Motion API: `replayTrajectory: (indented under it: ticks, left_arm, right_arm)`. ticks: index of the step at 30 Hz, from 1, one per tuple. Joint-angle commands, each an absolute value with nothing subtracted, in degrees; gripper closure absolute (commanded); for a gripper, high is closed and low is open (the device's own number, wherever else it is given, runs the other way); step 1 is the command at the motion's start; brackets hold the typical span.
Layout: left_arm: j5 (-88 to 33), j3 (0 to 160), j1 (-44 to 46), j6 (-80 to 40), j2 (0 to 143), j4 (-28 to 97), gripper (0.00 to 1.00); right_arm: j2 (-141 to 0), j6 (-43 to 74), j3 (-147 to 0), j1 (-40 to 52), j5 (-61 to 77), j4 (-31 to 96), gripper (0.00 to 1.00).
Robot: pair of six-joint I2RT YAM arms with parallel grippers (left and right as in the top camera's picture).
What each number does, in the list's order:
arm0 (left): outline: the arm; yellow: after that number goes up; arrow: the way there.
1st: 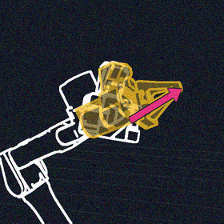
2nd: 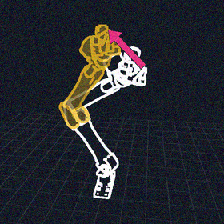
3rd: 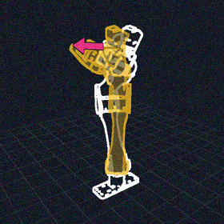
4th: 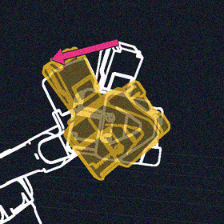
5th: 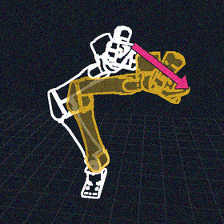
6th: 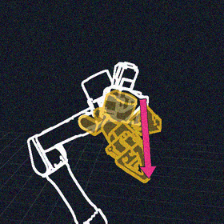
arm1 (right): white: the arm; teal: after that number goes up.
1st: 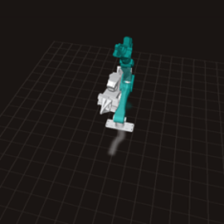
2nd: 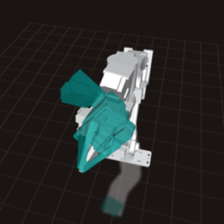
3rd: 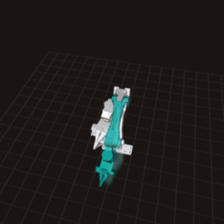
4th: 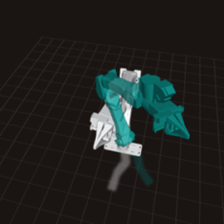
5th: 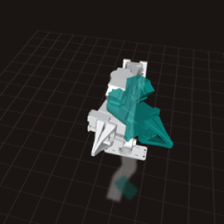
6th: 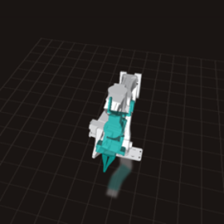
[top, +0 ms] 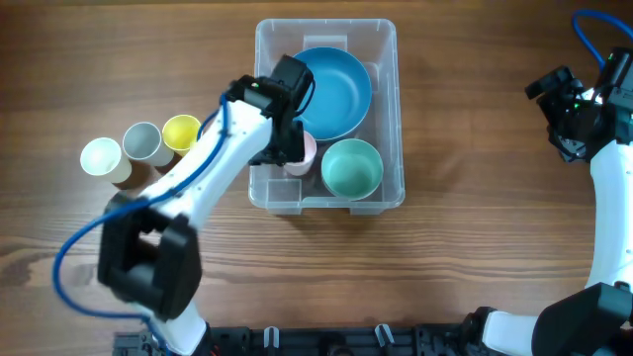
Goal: Pack container
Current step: 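Place the pink cup in the container's front left and release, then grasp the cream cup rim with the left gripper, then drop the cream cup into the pink cup in the container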
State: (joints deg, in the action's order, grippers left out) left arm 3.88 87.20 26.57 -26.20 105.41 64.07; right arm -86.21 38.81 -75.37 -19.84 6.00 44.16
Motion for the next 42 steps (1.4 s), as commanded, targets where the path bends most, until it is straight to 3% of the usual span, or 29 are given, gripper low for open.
replayTrajectory:
  ticks: [1, 3, 8, 11, 15, 22, 25, 27, 29, 36, 42]
  left_arm:
    - [8.71, 91.29, 21.43, -26.17, 92.03, 66.7, 0.27]
    - [11.81, 91.26, 15.86, -26.17, 87.5, 68.1, 0.23]
    - [10.94, 90.96, -10.0, -26.15, 85.76, 70.41, 0.18]
    - [3.77, 90.87, -23.03, -25.28, 89.38, 70.3, 0.19]
    - [-3.14, 90.8, -31.92, -20.69, 97.12, 70.15, 0.27]
    - [-3.84, 90.54, -33.08, -19.7, 112.51, 67.44, 0.41]
    - [-3.81, 90.54, -33.08, -19.68, 115.13, 65.52, 0.58]
    - [-3.81, 90.56, -33.08, -19.68, 115.28, 65.54, 0.83]
    - [-3.4, 90.91, -33.34, -19.94, 113.69, 67.13, 0.96]
    - [-1.69, 93.86, -32.05, -21.63, 96.99, 74.98, 0.96]
    - [-2.37, 93.86, -9.8, -19.66, 82.67, 75.26, 0.96]
  right_arm:
    - [-86.59, 39.44, -75.68, -19.75, 6.48, 44.18, 0.0]
    - [-86.59, 39.42, -75.68, -19.75, 6.48, 44.18, 0.0]
    - [-86.59, 39.4, -75.68, -19.75, 6.48, 44.18, 0.0]
    - [-86.59, 39.42, -75.68, -19.75, 6.48, 44.18, 0.0]
    - [-86.59, 39.44, -75.68, -19.75, 6.48, 44.18, 0.0]
    - [-86.59, 39.42, -75.68, -19.75, 6.48, 44.18, 0.0]
    - [-86.59, 39.4, -75.68, -19.75, 6.48, 44.16, 0.0]
    - [-86.59, 39.42, -75.68, -19.75, 6.48, 44.18, 0.0]
    - [-86.59, 39.4, -75.68, -19.75, 6.48, 44.18, 0.0]
    - [-86.59, 39.42, -75.68, -19.75, 6.48, 44.18, 0.0]
    - [-86.59, 39.42, -75.68, -19.75, 6.48, 44.18, 0.0]
